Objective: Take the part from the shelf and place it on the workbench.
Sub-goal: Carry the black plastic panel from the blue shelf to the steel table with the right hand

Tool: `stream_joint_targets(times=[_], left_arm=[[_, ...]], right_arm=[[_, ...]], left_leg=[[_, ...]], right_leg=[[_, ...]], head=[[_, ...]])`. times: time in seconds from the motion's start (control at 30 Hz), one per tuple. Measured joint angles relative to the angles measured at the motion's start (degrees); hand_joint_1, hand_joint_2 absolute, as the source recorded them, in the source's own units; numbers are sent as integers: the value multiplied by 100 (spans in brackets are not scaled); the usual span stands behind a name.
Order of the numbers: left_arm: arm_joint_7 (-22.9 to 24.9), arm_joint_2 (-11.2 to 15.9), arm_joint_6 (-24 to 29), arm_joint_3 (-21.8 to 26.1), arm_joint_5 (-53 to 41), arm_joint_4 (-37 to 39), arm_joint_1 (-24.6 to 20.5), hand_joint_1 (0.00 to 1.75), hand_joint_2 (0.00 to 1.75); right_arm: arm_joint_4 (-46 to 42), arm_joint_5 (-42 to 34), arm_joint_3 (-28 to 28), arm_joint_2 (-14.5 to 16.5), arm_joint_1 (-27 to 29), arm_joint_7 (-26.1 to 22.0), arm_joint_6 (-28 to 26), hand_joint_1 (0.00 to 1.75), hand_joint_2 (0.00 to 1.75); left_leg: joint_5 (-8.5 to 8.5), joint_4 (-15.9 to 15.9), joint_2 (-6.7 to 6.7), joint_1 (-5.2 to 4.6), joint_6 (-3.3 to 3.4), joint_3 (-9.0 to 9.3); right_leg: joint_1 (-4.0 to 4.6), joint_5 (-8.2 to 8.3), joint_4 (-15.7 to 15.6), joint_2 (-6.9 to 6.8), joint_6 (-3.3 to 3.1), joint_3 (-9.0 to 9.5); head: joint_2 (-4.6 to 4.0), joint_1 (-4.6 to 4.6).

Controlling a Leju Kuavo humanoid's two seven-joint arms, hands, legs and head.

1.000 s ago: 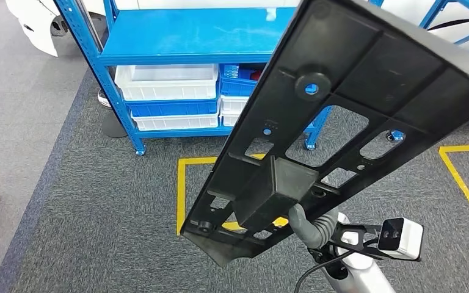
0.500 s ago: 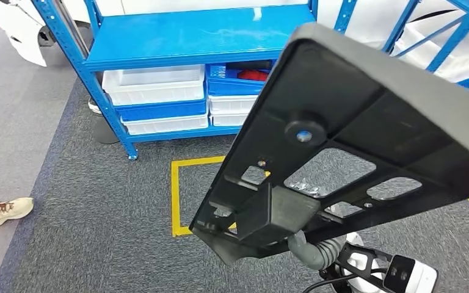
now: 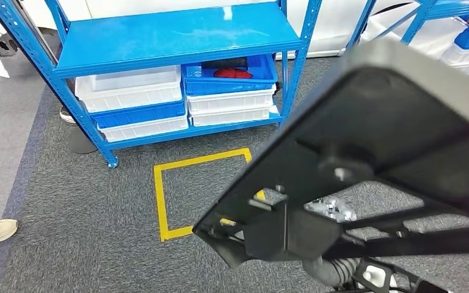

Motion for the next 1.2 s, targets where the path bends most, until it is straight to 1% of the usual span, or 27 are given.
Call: stream_joint_targets(times=[0.07,0.1,0.17,0.2,0.23,0.27,0.3,0.33,0.37,0.4,0.43,0.5,0.57,0.63,0.67,0.7,0.73,0.77,0.8,0.87,0.9,0.93,1.0,1.07,1.13,1.17,1.2], left_arm=[[-19,-23,14,0,-16,2,-4,0,175],[-29,-25,22,-1,-35,2,-1,0,175],[-49,-37,32,-4,-96,2,3,0,175],[-60,-45,34,-6,-126,2,-1,0,175],[-70,-53,30,-8,-151,2,-9,0,175],[-76,-63,24,-10,-167,2,-20,0,175],[-81,-74,16,-15,-180,2,-33,0,175],[-86,-86,9,-21,-190,2,-43,0,175],[-91,-96,6,-28,-199,2,-48,0,175],[-97,-104,4,-36,-204,3,-51,0,175],[-107,-112,2,-43,-209,3,-52,0,175],[-134,-121,-8,-61,-232,4,-66,0,175],[-171,-129,-17,-108,-301,5,-88,0,175],[-194,-132,-16,-149,-372,7,-93,0,175],[-198,-134,-15,-160,-390,8,-89,0,175],[-204,-141,-14,-169,-403,10,-85,0,175],[-213,-151,-13,-180,-408,12,-84,0,175],[-225,-166,-13,-190,-406,14,-86,0,175],[-238,-182,-13,-197,-403,16,-90,0,175],[-257,-208,-5,-210,-397,19,-91,0,175],[-264,-220,4,-220,-397,20,-88,0,175],[-275,-231,15,-233,-398,21,-84,0,175],[-311,-259,31,-259,-402,24,-86,0,175],[-373,-284,45,-275,-402,27,-89,0,175],[-434,-295,61,-279,-399,28,-69,0,175],[-456,-296,66,-278,-395,28,-54,0,175],[-474,-296,71,-278,-391,28,-41,0,175]], right_arm=[[-164,81,-1,0,78,-1,39,175,175],[-219,119,9,0,84,-1,19,175,175],[-265,178,66,-1,54,0,-106,175,175],[-272,199,115,-2,18,0,-194,175,175],[-271,211,167,-3,-30,1,-282,175,175],[-268,218,218,-4,-88,1,-361,175,175],[-263,220,265,-5,-155,1,-429,175,175],[-258,220,302,-6,-221,1,-474,175,175],[-252,219,338,-7,-282,1,-504,175,175],[-247,215,366,-8,-327,0,-525,175,175],[-239,198,395,-14,-362,0,-561,175,175],[-210,110,466,-58,-450,1,-724,175,175],[-140,-112,579,-164,-665,3,-1037,175,175],[-26,-402,719,-295,-939,3,-1328,175,175],[44,-524,792,-356,-1057,6,-1417,175,175],[117,-623,867,-417,-1164,10,-1481,175,175],[188,-694,943,-470,-1261,14,-1524,175,175],[255,-740,1018,-515,-1348,17,-1551,175,175],[308,-763,1086,-550,-1421,18,-1568,175,175],[395,-787,1196,-605,-1538,17,-1591,175,175],[431,-793,1240,-626,-1585,17,-1607,175,175],[470,-799,1277,-649,-1620,17,-1631,175,175],[544,-802,1340,-697,-1655,18,-1701,175,175],[612,-813,1391,-755,-1676,17,-1779,175,175],[670,-832,1429,-793,-1682,15,-1823,175,175],[695,-833,1443,-801,-1668,15,-1819,175,175],[715,-818,1453,-803,-1635,15,-1783,175,175]], left_leg=[[46,-44,124,21,66,-11],[55,-48,189,12,82,-24],[61,-47,329,1,94,-54],[63,-45,398,-2,94,-64],[65,-43,463,-3,92,-67],[64,-41,520,-4,86,-62],[62,-39,573,-8,77,-53],[54,-32,617,-23,60,-42],[48,-26,653,-41,35,-35],[42,-21,696,-58,7,-31],[39,-22,748,-73,-24,-27],[22,-18,823,-73,-90,-25],[-170,232,601,-56,-151,-123],[-561,941,291,-42,-183,-429],[-724,1338,234,-41,-188,-610],[-793,1612,213,-41,-190,-743],[-742,1676,208,-41,-185,-783],[-581,1503,201,-41,-175,-717],[-344,1133,163,-41,-157,-559],[-10,363,-36,-37,-115,-235],[55,139,-124,-38,-100,-145],[52,55,-174,-43,-87,-121],[81,12,-107,-39,-42,-125],[127,-50,-1,-14,36,-117],[143,-77,126,-11,83,-112],[142,-75,192,-16,90,-116],[139,-73,261,-20,90,-118]], right_leg=[[6,-245,333,-231,43,-155],[6,-453,681,-363,61,-310],[-8,-814,1460,-456,93,-654],[-11,-863,1661,-466,102,-727],[-14,-797,1627,-480,103,-676],[-14,-642,1351,-515,93,-501],[-7,-453,932,-612,67,-247],[15,-322,498,-772,29,0],[39,-240,173,-898,-17,176],[63,-217,-6,-989,-60,261],[84,-228,-65,-998,-97,268],[73,-193,-85,-863,-168,233],[37,-141,-116,-731,-246,209],[23,-104,-123,-589,-298,179],[25,-94,-120,-512,-308,167],[27,-87,-115,-431,-311,159],[29,-82,-107,-352,-310,156],[30,-81,-97,-275,-304,158],[29,-83,-84,-203,-296,164],[29,-88,-48,-84,-260,148],[23,-80,-33,-30,-228,120],[12,-65,-27,22,-188,84],[-7,-36,-28,88,-106,32],[6,-154,147,-86,-45,-64],[8,-487,749,-346,1,-355],[-7,-652,1129,-406,21,-542],[-23,-744,1422,-437,39,-687]], head=[[0,0],[0,1],[0,0],[0,1],[0,1],[0,1],[0,1],[0,1],[0,1],[0,1],[0,0],[0,-1],[0,-1],[0,-2],[0,-3],[0,-3],[0,-3],[0,-3],[0,-3],[0,-2],[0,-2],[0,-2],[0,-2],[0,-1],[0,-1],[0,-1],[0,-1]])
